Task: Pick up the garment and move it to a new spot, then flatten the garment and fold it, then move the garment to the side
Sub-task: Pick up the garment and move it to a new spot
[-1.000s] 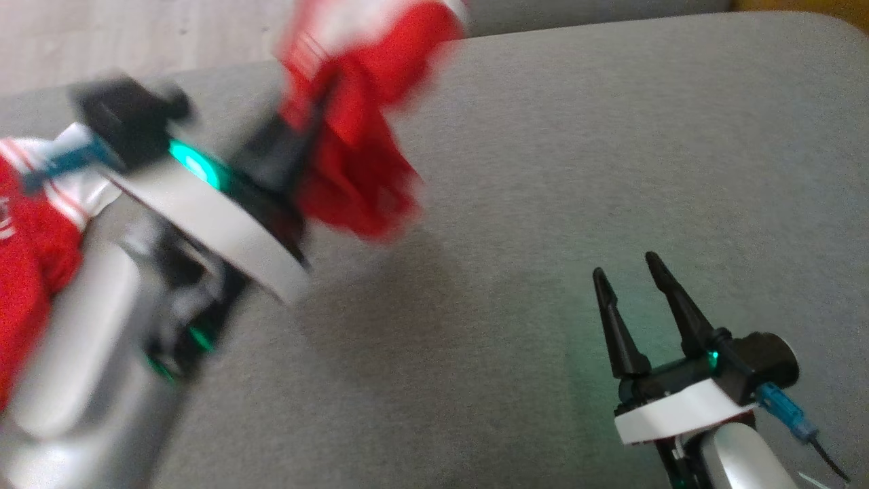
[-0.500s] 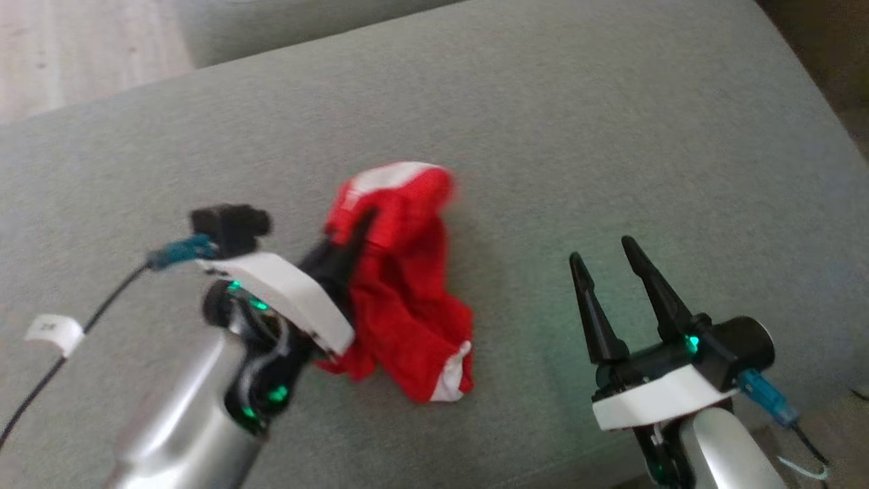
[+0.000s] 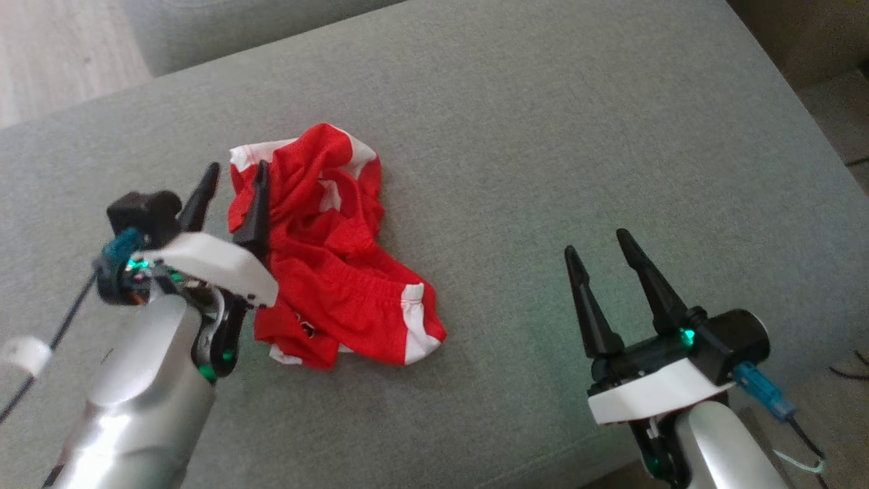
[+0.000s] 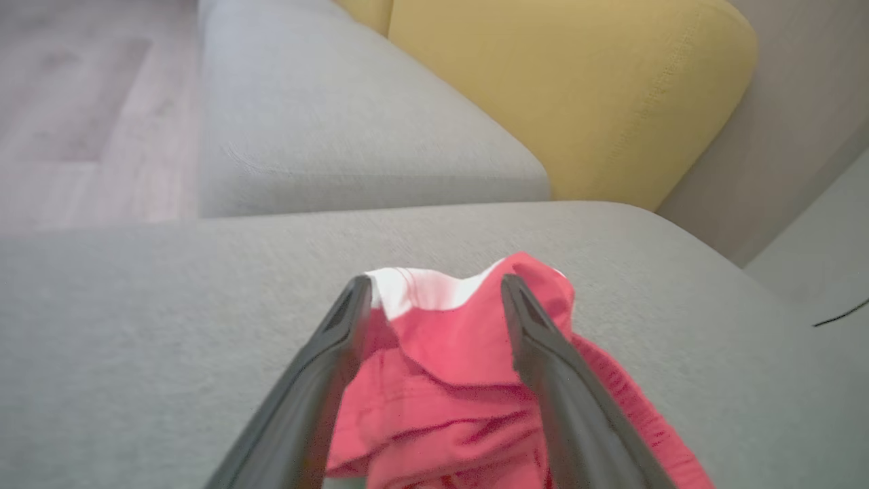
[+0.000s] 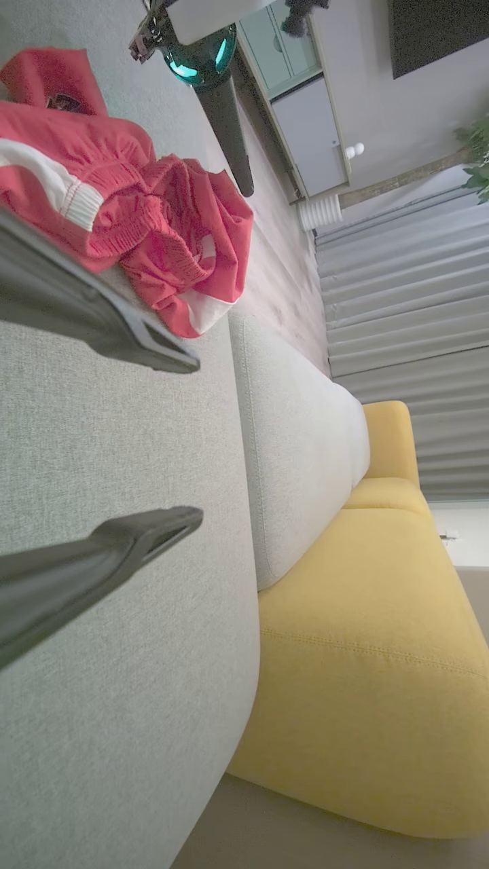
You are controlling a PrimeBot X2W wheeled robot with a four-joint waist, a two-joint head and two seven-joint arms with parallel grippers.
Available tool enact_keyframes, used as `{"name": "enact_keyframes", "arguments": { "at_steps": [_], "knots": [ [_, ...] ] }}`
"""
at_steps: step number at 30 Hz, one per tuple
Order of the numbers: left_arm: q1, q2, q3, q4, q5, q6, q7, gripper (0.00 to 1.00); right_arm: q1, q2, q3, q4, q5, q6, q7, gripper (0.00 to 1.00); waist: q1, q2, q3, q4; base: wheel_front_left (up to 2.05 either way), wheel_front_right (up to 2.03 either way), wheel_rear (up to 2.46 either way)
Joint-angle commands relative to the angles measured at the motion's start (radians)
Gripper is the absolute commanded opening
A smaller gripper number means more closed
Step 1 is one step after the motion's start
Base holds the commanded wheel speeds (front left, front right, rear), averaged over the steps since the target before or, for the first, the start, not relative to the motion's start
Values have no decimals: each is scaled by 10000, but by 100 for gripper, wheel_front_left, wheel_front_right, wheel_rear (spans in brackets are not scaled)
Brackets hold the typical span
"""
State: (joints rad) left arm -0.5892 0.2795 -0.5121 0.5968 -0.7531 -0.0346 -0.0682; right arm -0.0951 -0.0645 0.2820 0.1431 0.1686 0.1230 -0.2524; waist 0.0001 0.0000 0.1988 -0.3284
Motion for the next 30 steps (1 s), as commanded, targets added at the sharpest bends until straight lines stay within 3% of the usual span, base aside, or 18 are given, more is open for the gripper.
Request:
{"name": "enact_keyframes", "arguments": {
  "at_steps": [1, 6, 11, 15, 22, 30],
  "knots": [
    [-325, 492, 221, -173, 462, 209, -609, 100, -208, 103, 100, -268, -14, 77, -93, 100, -1, 0, -147, 148, 0, 0, 0],
    [574, 602, 95, -504, 1410, 881, -1791, 100, 40, 10, -330, -345, -175, 77, -93, 100, -1, 0, -542, 719, 0, 0, 0],
    [1960, 340, 647, -1949, 2163, 1577, -1928, 100, 390, -278, -867, -502, -400, 77, -93, 100, -1, 0, -945, 1551, 0, 0, 0],
    [3482, -37, 1371, -3330, 2957, 1882, -1932, 100, 718, -387, -1229, -490, -521, 77, -93, 100, -1, 0, -1262, 2129, 0, 0, 0],
    [5592, -669, 2411, -4431, 4005, 1822, -1934, 100, 1271, -433, -1562, -257, -619, 77, -93, 100, -1, 0, -1703, 2784, 0, 0, 0],
    [7275, -1287, 3464, -4798, 5100, 1191, -1935, 100, 1711, -320, -1841, 116, -691, 77, -93, 100, -1, 0, -1978, 3227, 0, 0, 0]
  ]
}}
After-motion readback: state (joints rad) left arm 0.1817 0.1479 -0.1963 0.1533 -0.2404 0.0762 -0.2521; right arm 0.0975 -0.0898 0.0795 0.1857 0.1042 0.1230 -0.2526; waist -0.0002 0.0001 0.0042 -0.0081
